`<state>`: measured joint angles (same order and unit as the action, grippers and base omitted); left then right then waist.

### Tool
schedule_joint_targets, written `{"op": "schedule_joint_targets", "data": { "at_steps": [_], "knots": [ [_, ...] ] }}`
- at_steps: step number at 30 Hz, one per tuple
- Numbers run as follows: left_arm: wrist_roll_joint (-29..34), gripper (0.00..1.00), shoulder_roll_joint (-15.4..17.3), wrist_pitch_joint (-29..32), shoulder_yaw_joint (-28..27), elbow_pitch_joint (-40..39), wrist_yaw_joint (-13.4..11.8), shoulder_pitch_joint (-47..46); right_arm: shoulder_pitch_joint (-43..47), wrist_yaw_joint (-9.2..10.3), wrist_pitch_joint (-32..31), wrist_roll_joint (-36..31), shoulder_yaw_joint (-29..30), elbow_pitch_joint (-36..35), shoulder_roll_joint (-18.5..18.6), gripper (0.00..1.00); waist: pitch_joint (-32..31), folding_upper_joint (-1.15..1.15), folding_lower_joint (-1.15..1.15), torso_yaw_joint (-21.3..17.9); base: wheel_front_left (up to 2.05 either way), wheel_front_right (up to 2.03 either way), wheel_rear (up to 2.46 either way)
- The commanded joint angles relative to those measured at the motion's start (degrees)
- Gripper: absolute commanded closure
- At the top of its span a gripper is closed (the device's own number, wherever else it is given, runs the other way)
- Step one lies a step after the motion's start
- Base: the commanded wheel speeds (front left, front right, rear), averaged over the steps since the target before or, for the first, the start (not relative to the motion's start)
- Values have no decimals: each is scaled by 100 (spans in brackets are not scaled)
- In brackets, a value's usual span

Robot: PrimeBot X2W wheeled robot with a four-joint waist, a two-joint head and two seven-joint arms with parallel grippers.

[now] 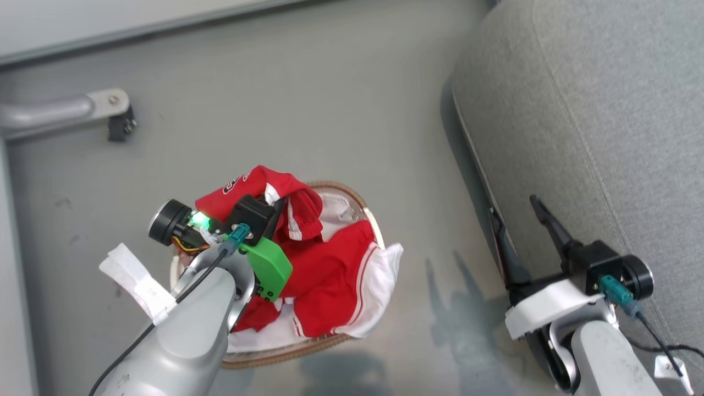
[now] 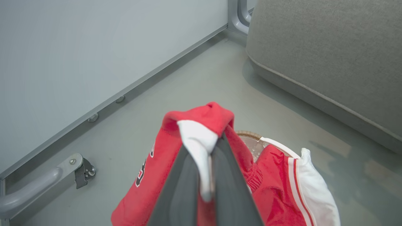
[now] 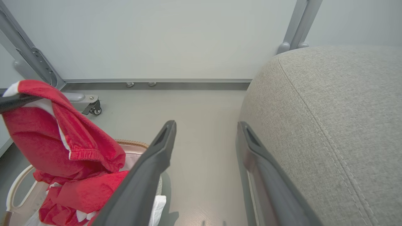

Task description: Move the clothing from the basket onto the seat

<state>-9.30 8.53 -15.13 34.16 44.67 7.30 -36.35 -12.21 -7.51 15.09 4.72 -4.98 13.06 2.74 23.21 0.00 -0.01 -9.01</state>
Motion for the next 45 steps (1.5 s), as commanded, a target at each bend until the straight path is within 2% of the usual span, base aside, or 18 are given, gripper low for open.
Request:
{"op": "schedule_joint_targets", "data": {
  "at_steps": [1,11,18,32,40,45],
  "knots": [
    [-15,100,58,-4,91,-91,26,70,182,4,12,-38,-22,38,26,0,-1045,0,1,460,0,0,0],
    [-389,100,501,-4,1101,-702,24,-557,698,4,12,-233,-193,105,26,0,-2094,0,1,508,0,0,0],
    [-777,100,634,77,1534,-998,25,-1279,710,4,12,-261,-323,57,24,0,-2333,0,1,506,0,0,0],
    [-1152,100,565,283,1875,-1287,13,-2115,391,4,12,-147,-854,14,23,0,-2401,0,1,590,0,0,0],
    [-1223,100,371,378,1966,-1364,13,-2352,93,4,12,-74,-1314,64,28,0,-2393,0,1,749,0,0,0],
    [-1258,100,283,387,2054,-1480,13,-2453,-69,4,12,-219,-1277,266,25,0,-2391,0,1,864,0,0,0]
  ]
}}
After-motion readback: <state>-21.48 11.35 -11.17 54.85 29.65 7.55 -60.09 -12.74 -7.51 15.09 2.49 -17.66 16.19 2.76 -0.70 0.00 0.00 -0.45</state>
